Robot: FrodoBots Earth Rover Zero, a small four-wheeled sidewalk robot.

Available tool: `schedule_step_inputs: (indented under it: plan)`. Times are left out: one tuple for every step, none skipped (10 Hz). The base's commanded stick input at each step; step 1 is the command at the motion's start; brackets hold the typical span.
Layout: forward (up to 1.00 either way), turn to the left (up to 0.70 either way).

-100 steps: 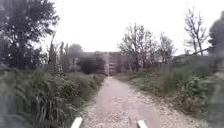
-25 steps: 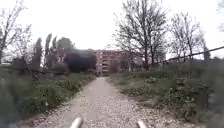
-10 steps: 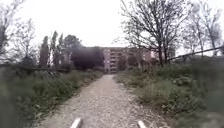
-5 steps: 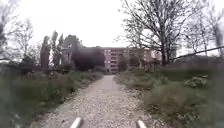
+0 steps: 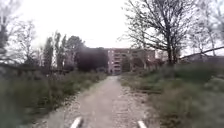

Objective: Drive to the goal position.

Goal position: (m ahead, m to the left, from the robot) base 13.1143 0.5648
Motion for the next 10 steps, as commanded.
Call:
schedule_step_inputs:
  plan:
    - [0.7, 0.0]
    - [0.7, 0.0]
    - [0.7, 0.0]
    - [0.7, 0.0]
    - [0.7, 0.0]
    - [0.7, 0.0]
    - [0.7, 0.0]
    - [0.7, 0.0]
    - [0.7, 0.0]
    - [0.7, -0.09]
